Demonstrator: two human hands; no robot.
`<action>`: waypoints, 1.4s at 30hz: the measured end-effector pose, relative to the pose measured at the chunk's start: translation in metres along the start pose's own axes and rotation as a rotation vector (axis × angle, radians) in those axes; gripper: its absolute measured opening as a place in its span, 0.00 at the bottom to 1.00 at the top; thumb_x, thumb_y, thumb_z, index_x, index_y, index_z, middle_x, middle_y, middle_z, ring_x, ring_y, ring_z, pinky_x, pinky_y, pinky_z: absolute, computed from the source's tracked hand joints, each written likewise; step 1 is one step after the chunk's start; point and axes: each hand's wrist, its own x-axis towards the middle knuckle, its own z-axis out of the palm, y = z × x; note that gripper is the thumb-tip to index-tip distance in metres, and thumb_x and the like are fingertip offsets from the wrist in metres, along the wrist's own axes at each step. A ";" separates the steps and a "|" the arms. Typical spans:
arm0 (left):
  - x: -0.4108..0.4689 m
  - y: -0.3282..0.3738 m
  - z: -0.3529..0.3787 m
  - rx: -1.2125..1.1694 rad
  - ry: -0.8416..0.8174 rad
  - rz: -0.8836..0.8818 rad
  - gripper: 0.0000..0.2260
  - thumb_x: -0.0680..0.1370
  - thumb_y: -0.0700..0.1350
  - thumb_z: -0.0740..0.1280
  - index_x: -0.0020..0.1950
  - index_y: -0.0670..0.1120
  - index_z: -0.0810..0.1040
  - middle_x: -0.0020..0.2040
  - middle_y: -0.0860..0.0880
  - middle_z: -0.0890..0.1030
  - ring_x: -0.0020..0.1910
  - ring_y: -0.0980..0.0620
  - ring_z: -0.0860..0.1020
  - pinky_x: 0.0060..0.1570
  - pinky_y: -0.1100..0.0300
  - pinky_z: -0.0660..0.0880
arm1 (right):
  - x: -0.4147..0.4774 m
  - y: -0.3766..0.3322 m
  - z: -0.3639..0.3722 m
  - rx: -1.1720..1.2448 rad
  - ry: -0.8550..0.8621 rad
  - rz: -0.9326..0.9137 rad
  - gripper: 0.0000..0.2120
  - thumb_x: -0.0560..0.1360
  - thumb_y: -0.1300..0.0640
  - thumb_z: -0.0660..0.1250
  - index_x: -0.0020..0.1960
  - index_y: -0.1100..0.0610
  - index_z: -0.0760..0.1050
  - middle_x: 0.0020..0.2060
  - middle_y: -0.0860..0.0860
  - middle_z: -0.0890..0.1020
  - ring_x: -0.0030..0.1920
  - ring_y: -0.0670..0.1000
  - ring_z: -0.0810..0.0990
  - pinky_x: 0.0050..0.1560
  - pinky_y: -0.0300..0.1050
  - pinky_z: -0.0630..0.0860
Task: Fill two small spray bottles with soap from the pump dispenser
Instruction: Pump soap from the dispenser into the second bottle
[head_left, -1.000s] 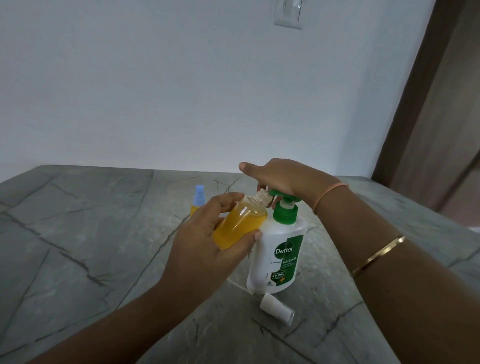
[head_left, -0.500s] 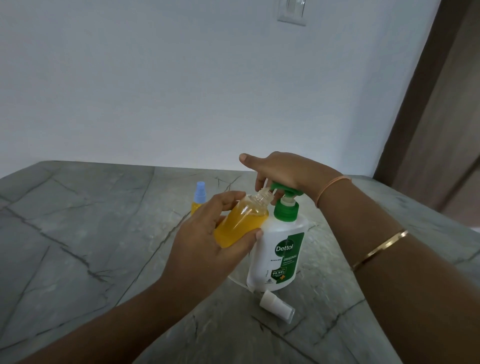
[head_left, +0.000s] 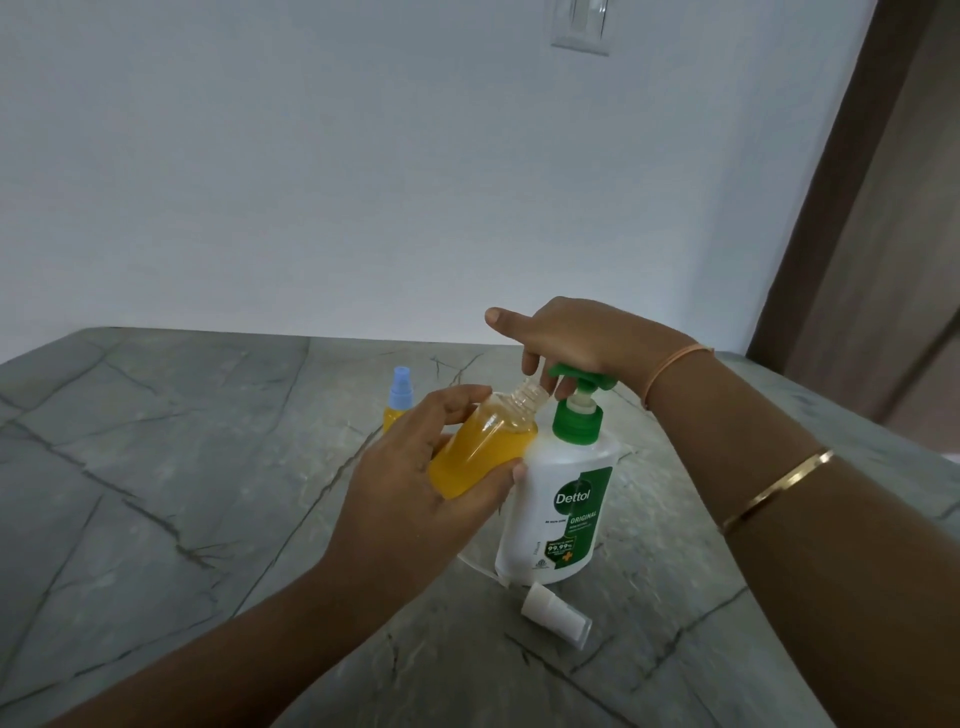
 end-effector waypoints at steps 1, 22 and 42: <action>0.000 0.000 0.000 -0.003 0.001 0.000 0.23 0.65 0.66 0.64 0.58 0.64 0.67 0.52 0.70 0.71 0.52 0.65 0.74 0.48 0.62 0.76 | 0.000 0.001 0.001 0.009 -0.001 0.007 0.31 0.77 0.34 0.48 0.52 0.60 0.74 0.36 0.52 0.80 0.34 0.50 0.79 0.38 0.42 0.73; 0.001 0.003 0.001 -0.005 -0.003 -0.007 0.24 0.65 0.67 0.62 0.58 0.64 0.66 0.52 0.70 0.71 0.51 0.68 0.72 0.47 0.68 0.72 | 0.004 -0.001 0.003 0.047 -0.014 -0.044 0.30 0.78 0.35 0.49 0.48 0.59 0.77 0.36 0.52 0.81 0.34 0.49 0.79 0.37 0.41 0.73; 0.001 0.003 0.001 0.000 -0.022 -0.029 0.21 0.65 0.64 0.67 0.54 0.68 0.65 0.52 0.72 0.69 0.49 0.70 0.70 0.46 0.69 0.69 | 0.002 -0.001 0.002 0.064 -0.031 -0.024 0.30 0.78 0.35 0.49 0.50 0.60 0.76 0.36 0.51 0.80 0.33 0.48 0.78 0.38 0.41 0.73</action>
